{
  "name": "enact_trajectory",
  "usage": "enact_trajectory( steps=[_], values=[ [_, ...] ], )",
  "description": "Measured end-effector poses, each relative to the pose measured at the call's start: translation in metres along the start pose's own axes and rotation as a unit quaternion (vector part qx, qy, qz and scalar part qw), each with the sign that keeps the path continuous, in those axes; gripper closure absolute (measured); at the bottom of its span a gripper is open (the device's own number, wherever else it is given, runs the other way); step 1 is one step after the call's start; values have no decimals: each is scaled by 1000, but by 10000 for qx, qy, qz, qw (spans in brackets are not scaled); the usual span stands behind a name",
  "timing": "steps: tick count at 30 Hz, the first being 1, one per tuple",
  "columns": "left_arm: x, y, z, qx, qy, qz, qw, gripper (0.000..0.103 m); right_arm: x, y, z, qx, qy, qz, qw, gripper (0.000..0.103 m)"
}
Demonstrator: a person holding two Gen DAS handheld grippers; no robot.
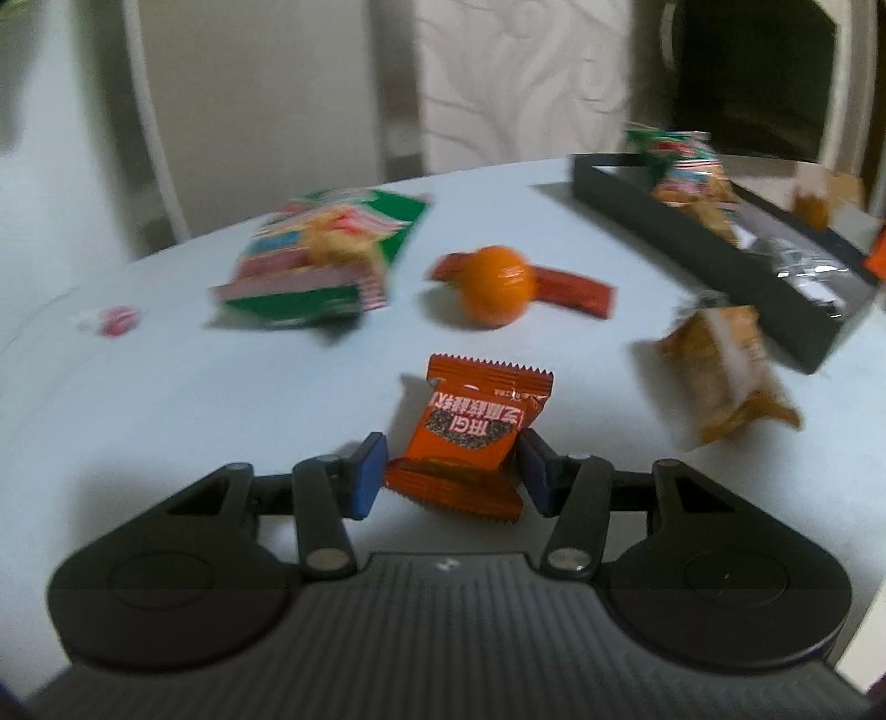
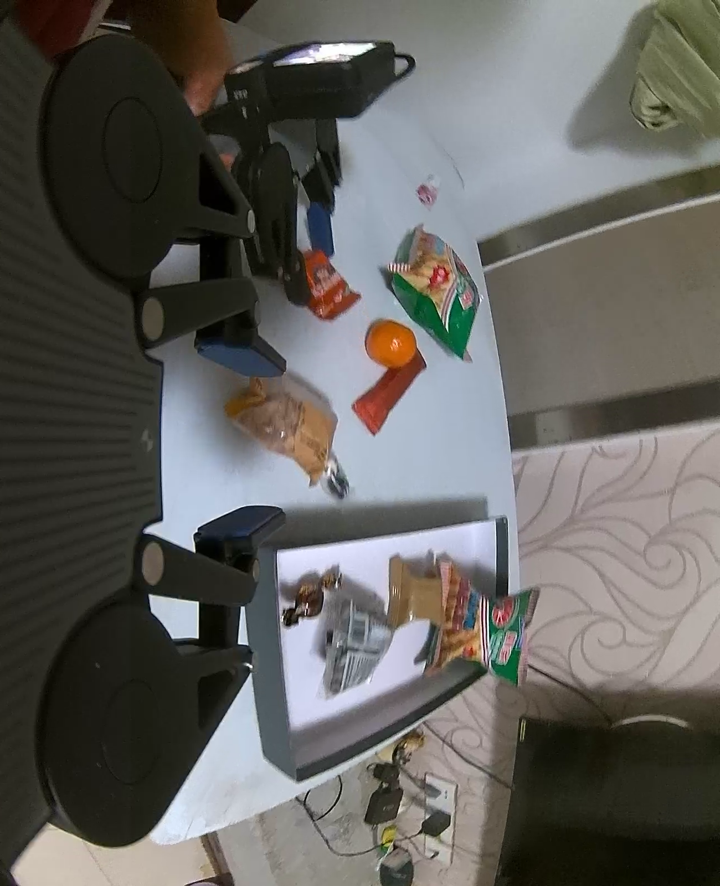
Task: Organize snacks
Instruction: 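Grasp the orange snack packet with left tool while right tool approaches the tan bread bag, then grasp the tan bread bag with right tool while left tool lifts the orange packet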
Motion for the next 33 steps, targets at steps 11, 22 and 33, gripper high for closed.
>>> enact_trajectory(
  steps=[11,22,33],
  values=[
    [-7,4,-2,-37,-53,-325,9995,35,11,-7,-4,119,91,104,9998,46],
    [-12,-9,3,23,41,-263,9996,34,6,-4,-8,133,7,22,9999,46],
    [15,-7,4,44,376,7,9993,46,9,-28,-7,239,-26,96,9997,46]
  ],
)
Point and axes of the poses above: each gripper's, at about its wrist camera, not at the fingertips, and y roughly against the way its jaws point, x to its left, z to its top, the point moved 2 cm from there along -y, roughly the way its jaws point, and after that the axes turned 1 degree about x, right-handed, at the moved point
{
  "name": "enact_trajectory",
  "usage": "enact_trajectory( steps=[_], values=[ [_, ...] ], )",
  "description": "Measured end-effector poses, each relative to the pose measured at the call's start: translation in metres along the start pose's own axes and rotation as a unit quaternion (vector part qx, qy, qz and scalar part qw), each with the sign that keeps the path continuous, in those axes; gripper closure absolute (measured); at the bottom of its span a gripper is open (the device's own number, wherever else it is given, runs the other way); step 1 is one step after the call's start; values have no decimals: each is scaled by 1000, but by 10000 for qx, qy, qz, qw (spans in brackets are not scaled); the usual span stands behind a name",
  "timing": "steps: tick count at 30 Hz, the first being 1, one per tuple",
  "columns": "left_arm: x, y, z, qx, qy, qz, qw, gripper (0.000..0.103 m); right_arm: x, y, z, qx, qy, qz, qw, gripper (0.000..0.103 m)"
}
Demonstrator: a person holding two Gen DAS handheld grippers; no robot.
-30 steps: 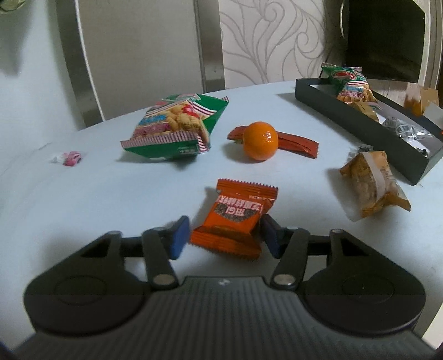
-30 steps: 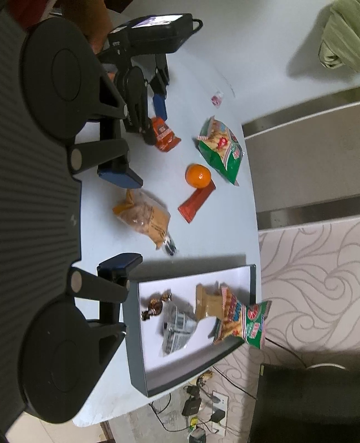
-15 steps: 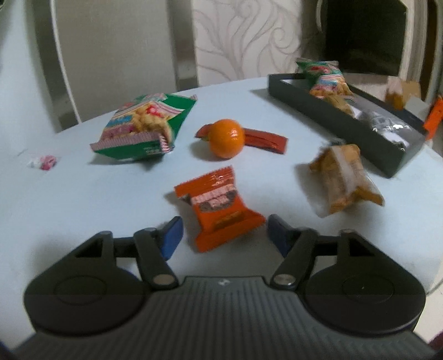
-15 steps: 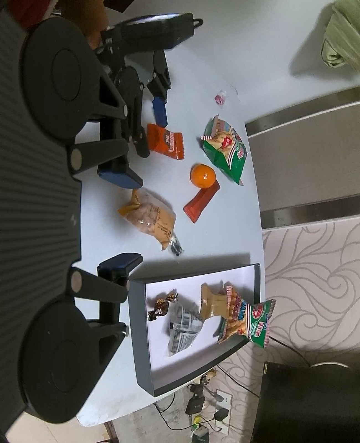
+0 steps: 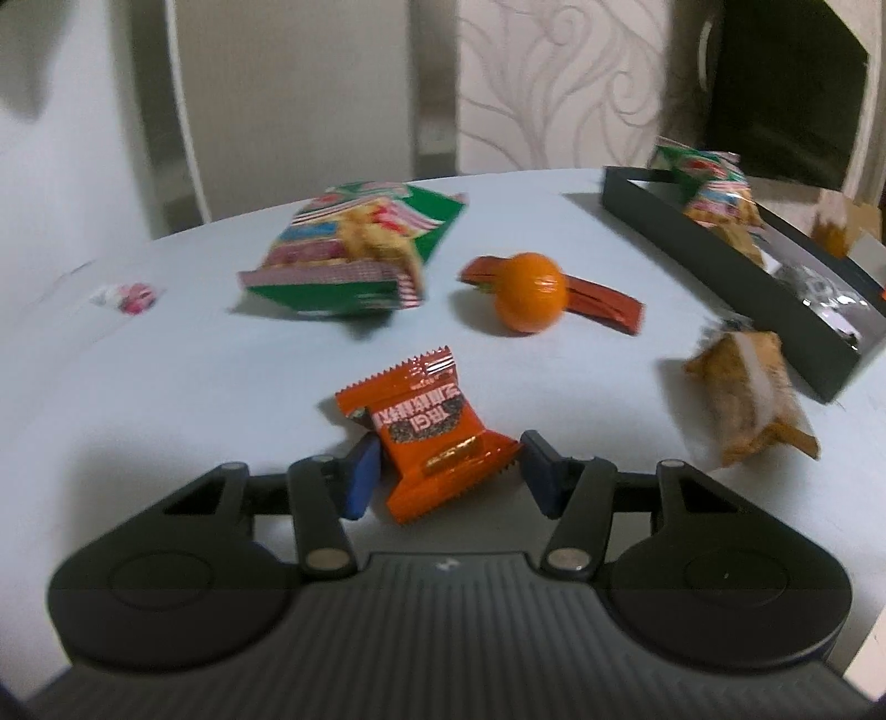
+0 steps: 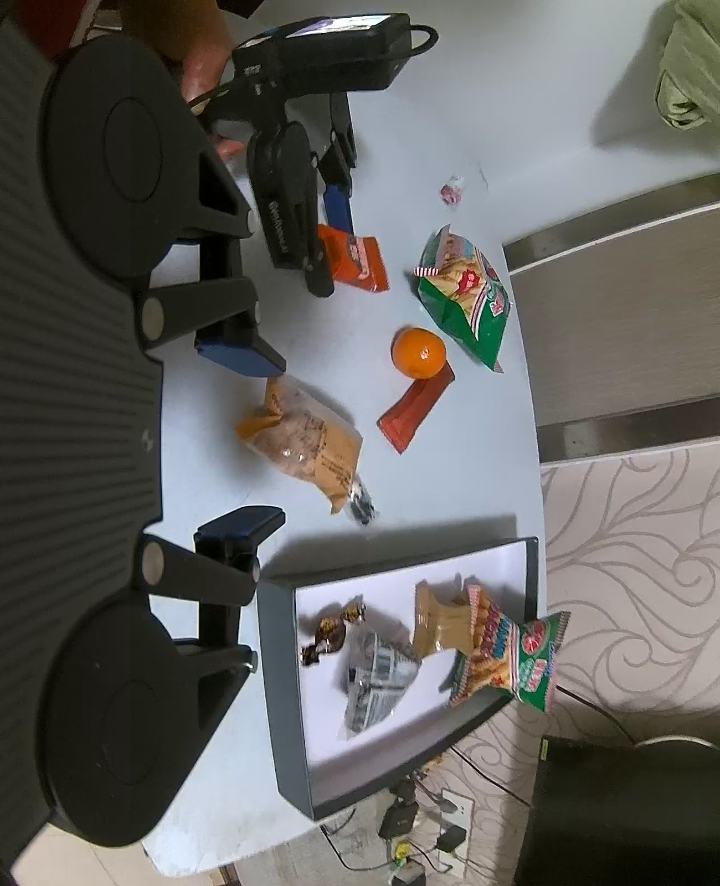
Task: Organize snacks
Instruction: 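Grasp the tan bread bag with right tool while left tool lifts the orange packet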
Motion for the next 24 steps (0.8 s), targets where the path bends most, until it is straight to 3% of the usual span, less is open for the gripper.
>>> enact_trajectory(
  steps=[11,13,15,24],
  values=[
    [32,4,-4,-20,255,313,9992,45,12,-34,8,186,-94,108,9997,46],
    [34,5,-5,-22,256,376,9990,45,12,-41,10,224,-147,84,9996,43],
    [36,5,-5,-21,264,390,9989,45,11,-48,12,236,-211,6,9995,34],
    [41,8,-6,49,241,377,9990,42,14,-77,19,341,-345,-44,9988,29]
  ],
)
Point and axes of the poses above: each gripper's, at about its wrist camera, not at the fingertips, and y roughly against the way its jaws point, x to its left, z to its top, the point moved 2 cm from there along -y, roughly the way its jaws point, and after that the axes turned 1 degree about x, right-handed, at the moved point
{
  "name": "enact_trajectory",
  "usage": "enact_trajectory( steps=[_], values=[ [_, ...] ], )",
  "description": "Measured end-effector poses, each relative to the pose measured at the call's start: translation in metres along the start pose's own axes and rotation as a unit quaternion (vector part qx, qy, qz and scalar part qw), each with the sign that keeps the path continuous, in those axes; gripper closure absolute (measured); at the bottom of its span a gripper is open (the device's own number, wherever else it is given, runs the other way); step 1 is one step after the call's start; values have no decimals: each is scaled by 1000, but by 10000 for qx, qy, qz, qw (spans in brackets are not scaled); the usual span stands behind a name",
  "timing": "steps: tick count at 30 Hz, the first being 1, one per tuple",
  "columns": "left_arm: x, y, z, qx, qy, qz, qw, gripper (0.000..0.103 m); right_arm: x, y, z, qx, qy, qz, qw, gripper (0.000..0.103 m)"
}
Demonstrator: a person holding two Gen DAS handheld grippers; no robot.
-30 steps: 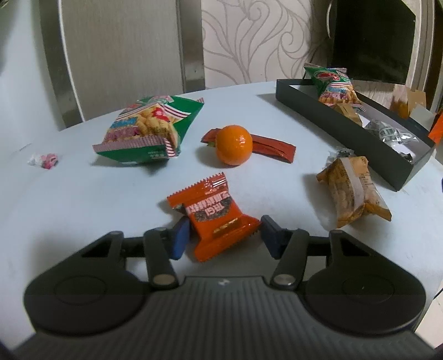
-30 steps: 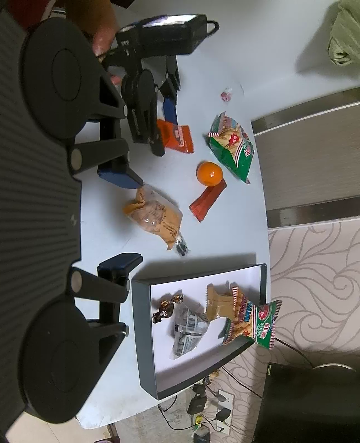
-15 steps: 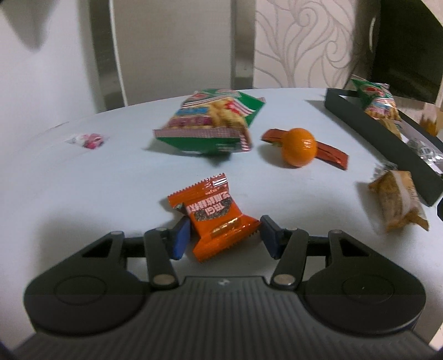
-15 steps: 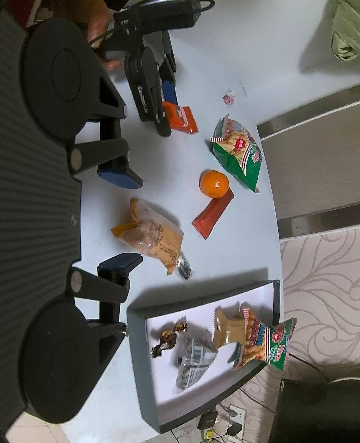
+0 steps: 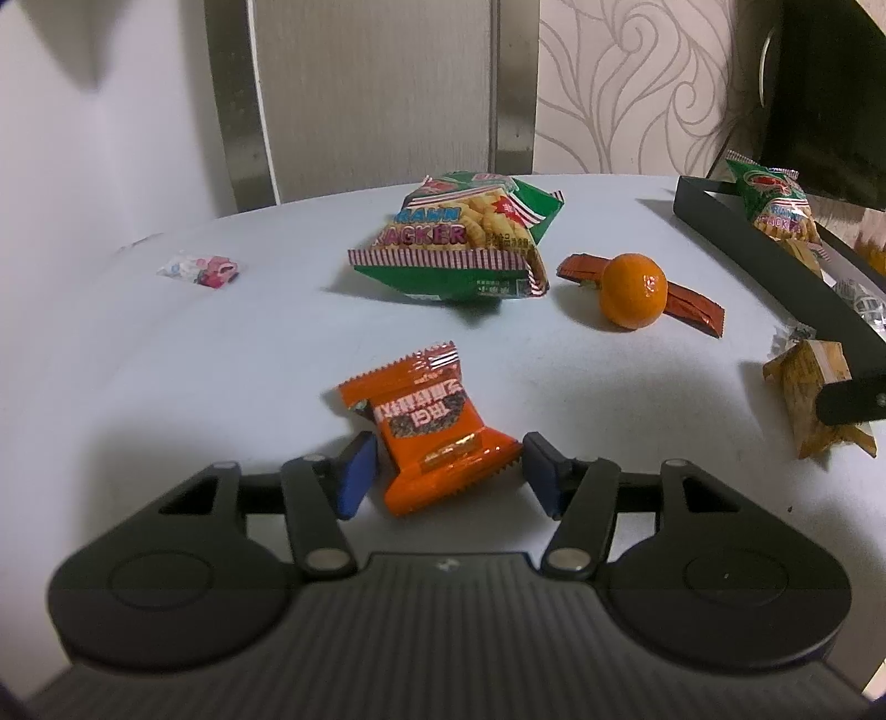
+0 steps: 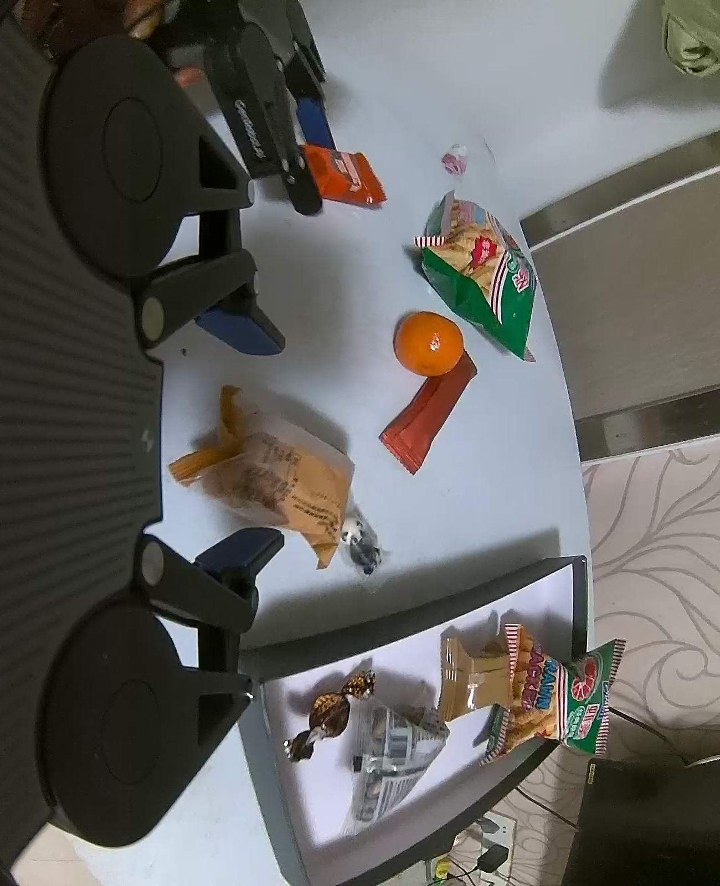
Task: Organize snacks
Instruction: 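Grasp the tan bread bag with right tool while left tool lifts the orange packet, then carry the orange packet and tan bread bag toward the black box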
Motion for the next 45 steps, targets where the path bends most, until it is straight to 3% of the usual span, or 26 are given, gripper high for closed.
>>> enact_trajectory(
  steps=[4,8,13,16,20,25,27,29,30,33,36,45],
  values=[
    [3,2,-1,7,-25,44,10000,35,-2,-10,2,22,-47,-92,9999,30],
    [7,1,-2,40,11,46,10000,35,-5,-17,1,16,58,-79,10000,48],
    [8,1,-2,28,-13,65,10000,34,5,-12,-4,57,345,128,9993,51],
    [8,-1,-2,33,8,86,10000,31,10,-11,-8,113,441,71,9989,47],
    [7,-2,-1,30,3,93,10000,31,7,-7,-5,34,247,11,9997,24],
    [7,-6,2,31,56,87,9999,29,7,-13,-4,81,254,14,9996,24],
    [8,-7,2,16,76,92,9999,28,8,-15,-4,95,322,4,9994,29],
    [8,-7,2,8,69,90,9999,28,9,-18,-4,137,415,53,9990,46],
    [8,-7,3,6,67,86,9999,29,9,-18,-3,134,440,54,9989,49],
    [8,-7,3,5,61,60,10000,31,11,-18,-4,111,530,82,9985,52],
    [7,-7,4,-11,17,9,10000,42,12,-16,-5,129,551,130,9983,52],
    [5,-7,5,-12,-50,2,10000,44,13,-7,-12,147,509,234,9983,53]
  ],
)
Point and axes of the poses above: each gripper's, at about its wrist camera, not at the fingertips, and y roughly against the way its jaws point, x to its left, z to its top, the point moved 2 cm from there along -y, roughly the way its jaws point, and after that the axes turned 1 degree about x, right-handed, at the moved point
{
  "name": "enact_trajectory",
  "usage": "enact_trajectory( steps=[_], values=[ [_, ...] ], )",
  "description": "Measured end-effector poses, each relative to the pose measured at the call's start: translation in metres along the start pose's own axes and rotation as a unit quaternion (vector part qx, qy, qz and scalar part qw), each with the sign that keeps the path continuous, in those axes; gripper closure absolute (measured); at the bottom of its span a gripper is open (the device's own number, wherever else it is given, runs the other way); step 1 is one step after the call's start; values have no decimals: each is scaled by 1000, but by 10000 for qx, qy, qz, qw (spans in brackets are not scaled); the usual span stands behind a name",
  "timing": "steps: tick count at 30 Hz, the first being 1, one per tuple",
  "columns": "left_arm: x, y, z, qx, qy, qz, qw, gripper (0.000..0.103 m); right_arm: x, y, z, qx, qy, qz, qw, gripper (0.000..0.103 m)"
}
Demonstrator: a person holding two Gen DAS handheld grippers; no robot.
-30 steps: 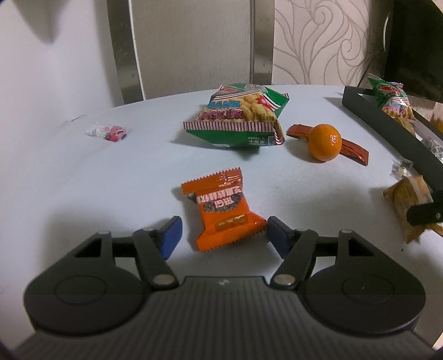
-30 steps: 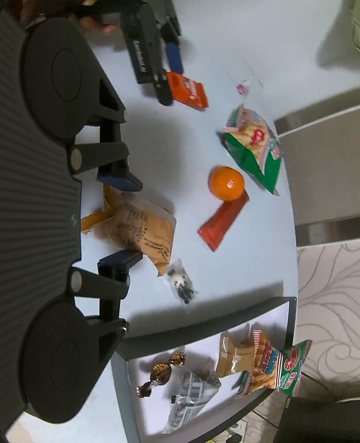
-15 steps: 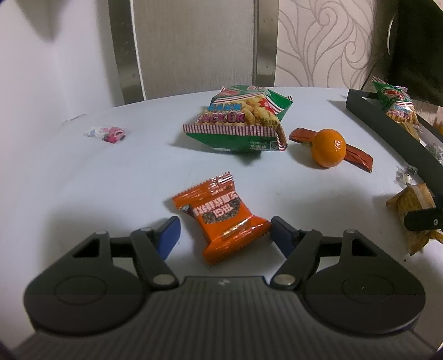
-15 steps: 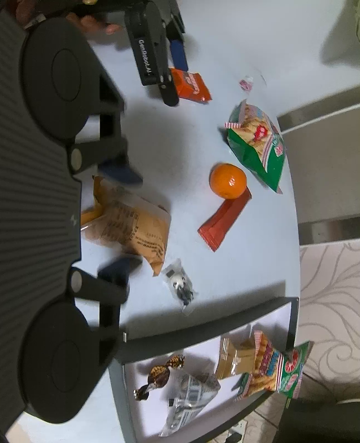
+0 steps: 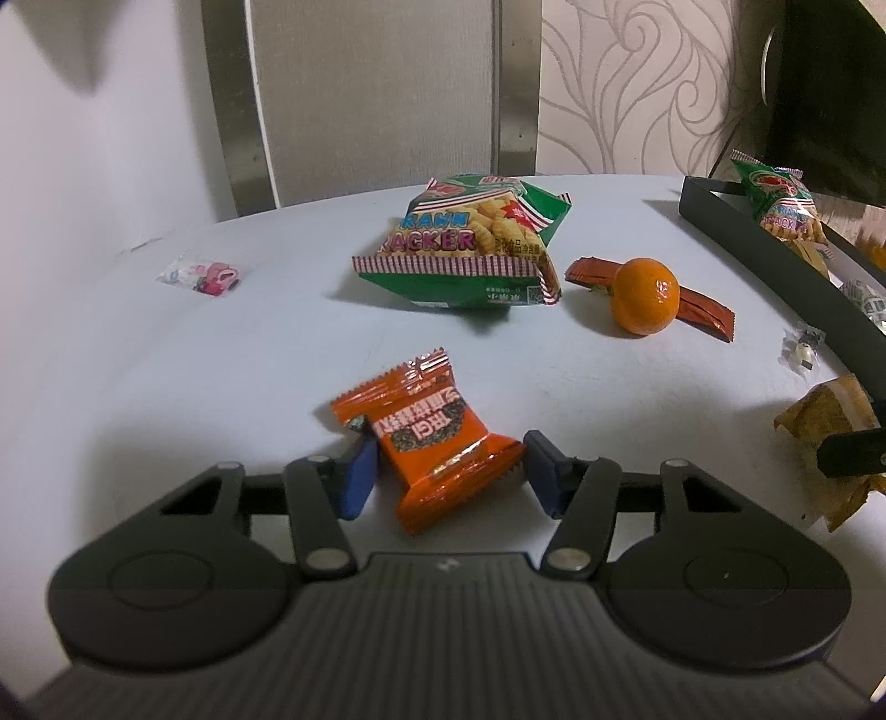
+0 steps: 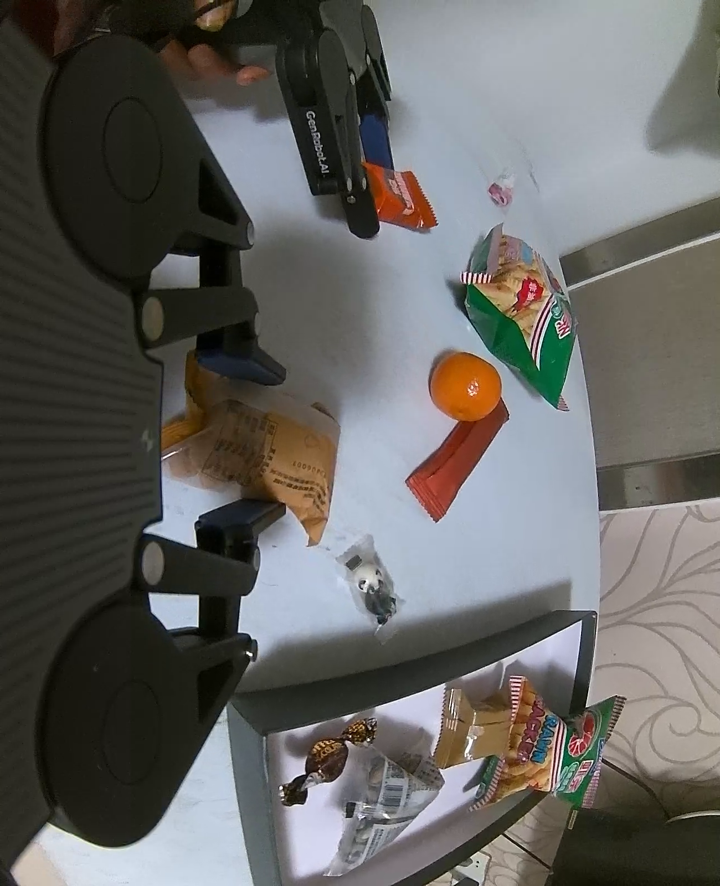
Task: Organize snacks
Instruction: 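Carry the orange packet and tan bread bag toward the black box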
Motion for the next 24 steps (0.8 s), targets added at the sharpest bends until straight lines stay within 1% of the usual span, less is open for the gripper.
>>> enact_trajectory(
  steps=[4,9,16,19,24],
  values=[
    [0,1,0,-3,10,4,10000,46,3,5,-2,-45,40,17,10000,53],
    [3,4,0,30,179,-37,9998,46,6,11,-5,-71,71,82,9999,53],
    [-3,12,5,-99,115,19,9999,47,0,20,-10,-88,-53,166,9998,53],
    [-7,17,13,-194,86,48,9998,47,-2,26,-12,-108,-130,237,9996,53],
    [-14,27,36,-418,137,-60,9990,47,-4,43,-14,-246,-174,321,9990,53]
  ],
)
Point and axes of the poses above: each gripper's, at about its wrist camera, not at the fingertips, and y roughly against the way its jaws point, x to its left, z to its top, the point moved 2 cm from there along -y, roughly the way its jaws point, and after that the axes turned 1 degree about x, right-handed, at the moved point
